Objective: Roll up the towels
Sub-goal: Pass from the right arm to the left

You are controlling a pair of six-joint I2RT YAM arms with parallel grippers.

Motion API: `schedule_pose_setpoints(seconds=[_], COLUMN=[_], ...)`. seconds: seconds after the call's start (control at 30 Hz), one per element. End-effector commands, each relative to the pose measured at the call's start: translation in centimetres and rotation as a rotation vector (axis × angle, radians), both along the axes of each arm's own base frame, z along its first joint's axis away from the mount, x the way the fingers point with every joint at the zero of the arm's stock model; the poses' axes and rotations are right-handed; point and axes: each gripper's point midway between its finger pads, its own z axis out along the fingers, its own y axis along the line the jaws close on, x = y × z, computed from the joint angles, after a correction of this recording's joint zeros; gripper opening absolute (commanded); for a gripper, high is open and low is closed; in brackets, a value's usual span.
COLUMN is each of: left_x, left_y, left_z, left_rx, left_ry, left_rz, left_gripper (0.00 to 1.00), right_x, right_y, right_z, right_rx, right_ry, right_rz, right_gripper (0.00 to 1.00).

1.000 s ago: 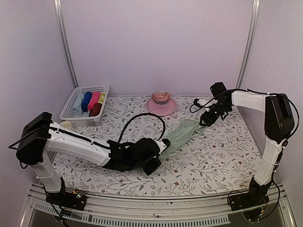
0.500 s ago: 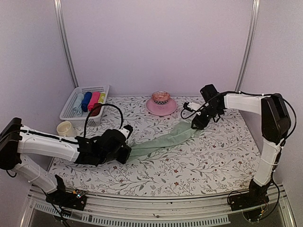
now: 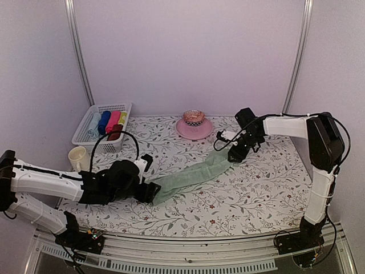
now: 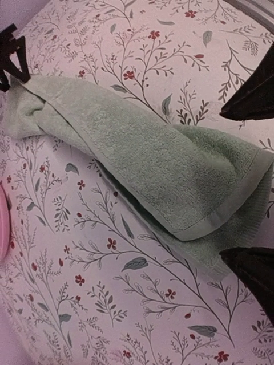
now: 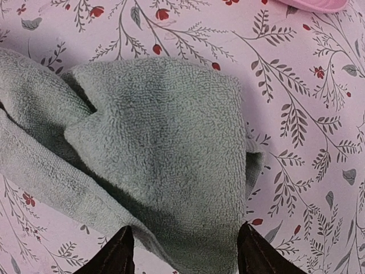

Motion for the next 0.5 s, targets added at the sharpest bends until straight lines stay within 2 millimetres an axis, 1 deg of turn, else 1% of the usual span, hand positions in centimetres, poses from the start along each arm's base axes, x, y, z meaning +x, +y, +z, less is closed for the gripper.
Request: schedule_pose_setpoints(seconds=[0.0, 0.1, 0.2, 0.27, 0.33, 0.4, 0.47], left_x=[0.4, 0.2, 0.3, 0.4, 0.4, 0.5, 0.4], left_y=[0.0, 0.0, 0.9, 1.8, 2.6, 3.0, 3.1], left_z=[1.0, 0.5, -0.4, -1.0, -1.3, -1.5, -1.6], left_rx=[-0.076, -0.147, -0.228, -0.286, -0.361, -0.436, -0.477], left_ry=[0.018, 0.084, 0.149, 0.181, 0.212, 0.238, 0.257], left_rz=[0.047, 0.059, 0.093, 0.121, 0.144, 0.158, 0.167], left_gripper=[0.81, 0.84, 0.84, 0.82, 0.78, 0.75, 0.74], right_x=[-0.4, -0.4, -0.4, -0.4, -0.5, -0.4, -0.4], right_y=[-0.4, -0.4, -0.4, -0.4, -0.4, -0.4, -0.4], right_z=[-1.0, -0.8, -0.7, -0.8, -0.8, -0.9, -0.9], right_rx=[-0.033, -0.029, -0.029, -0.028, -0.029, -0.029, -0.030], right_ry=[0.023, 0.019, 0.019, 0.021, 0.024, 0.024, 0.025], right_rz=[-0.008, -0.008, -0.010, -0.011, -0.011, -0.015, -0.017], right_gripper=[0.63, 0.63, 0.63, 0.63, 0.63, 0.63, 0.63])
